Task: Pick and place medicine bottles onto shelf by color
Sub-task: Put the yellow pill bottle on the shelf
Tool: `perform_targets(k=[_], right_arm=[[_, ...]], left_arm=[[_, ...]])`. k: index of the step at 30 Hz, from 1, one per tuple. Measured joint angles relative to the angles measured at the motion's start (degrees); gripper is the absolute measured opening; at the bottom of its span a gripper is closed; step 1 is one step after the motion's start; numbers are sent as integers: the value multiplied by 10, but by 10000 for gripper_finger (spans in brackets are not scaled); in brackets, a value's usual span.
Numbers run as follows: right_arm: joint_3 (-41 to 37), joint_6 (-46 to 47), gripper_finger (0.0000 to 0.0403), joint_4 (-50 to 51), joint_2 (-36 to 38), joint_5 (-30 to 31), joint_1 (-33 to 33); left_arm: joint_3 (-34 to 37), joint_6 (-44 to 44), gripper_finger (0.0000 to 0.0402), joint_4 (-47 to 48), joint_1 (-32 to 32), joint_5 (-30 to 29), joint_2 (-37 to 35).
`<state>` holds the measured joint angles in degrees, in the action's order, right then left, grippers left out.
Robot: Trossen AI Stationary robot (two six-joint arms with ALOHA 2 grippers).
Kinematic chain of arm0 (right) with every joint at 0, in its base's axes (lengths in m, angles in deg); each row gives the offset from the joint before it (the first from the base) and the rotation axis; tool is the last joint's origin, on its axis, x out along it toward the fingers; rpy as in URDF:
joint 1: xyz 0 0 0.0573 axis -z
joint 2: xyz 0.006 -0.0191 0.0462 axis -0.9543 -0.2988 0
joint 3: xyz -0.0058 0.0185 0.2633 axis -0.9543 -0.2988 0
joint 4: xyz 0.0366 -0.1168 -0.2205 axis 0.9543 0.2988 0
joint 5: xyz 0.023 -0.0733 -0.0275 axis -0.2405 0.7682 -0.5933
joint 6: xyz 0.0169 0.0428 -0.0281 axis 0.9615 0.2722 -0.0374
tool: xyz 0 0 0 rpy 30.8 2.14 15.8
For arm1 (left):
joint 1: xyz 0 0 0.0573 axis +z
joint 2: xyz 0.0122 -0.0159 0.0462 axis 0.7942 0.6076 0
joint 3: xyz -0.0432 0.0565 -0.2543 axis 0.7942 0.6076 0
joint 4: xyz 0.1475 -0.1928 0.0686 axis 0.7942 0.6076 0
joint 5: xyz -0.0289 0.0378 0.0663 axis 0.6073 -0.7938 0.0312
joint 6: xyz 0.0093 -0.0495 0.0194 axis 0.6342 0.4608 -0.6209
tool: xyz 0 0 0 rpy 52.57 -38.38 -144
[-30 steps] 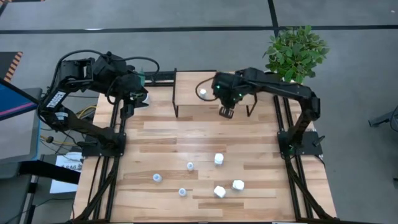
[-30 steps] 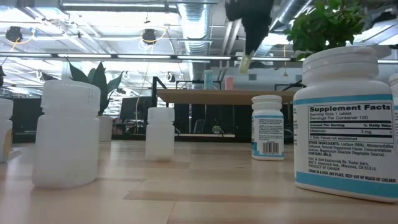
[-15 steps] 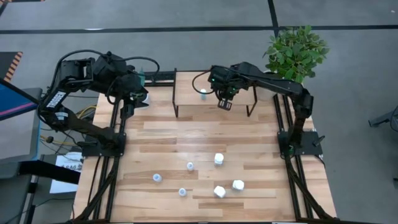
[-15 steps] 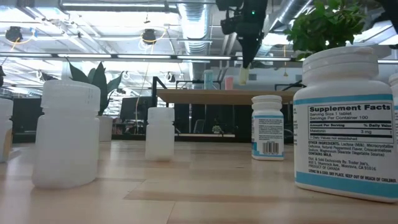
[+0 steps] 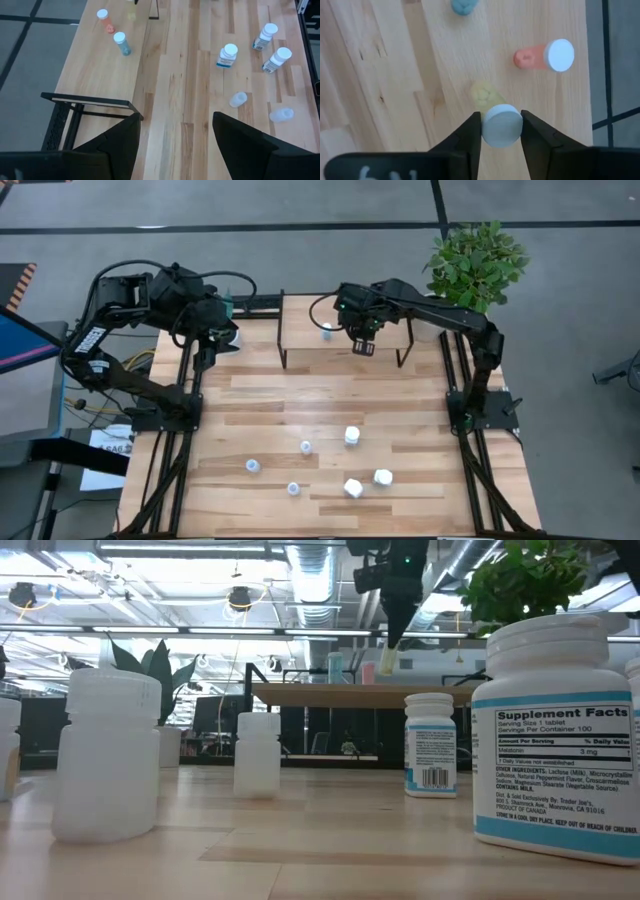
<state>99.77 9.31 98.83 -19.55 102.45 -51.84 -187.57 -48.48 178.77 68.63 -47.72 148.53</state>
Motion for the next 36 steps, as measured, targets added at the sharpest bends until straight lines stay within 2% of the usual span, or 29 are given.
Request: perform_targets(k=[12,25,36], right_arm=[[0,-5,158,-1,0,0,3],[0,-5,207,-4,0,0,11],[0,-4,210,-6,1,2,2]], left_arm=[[0,0,235,0,0,0,0],[0,0,235,0,0,1,0],[0,0,235,0,0,1,0]])
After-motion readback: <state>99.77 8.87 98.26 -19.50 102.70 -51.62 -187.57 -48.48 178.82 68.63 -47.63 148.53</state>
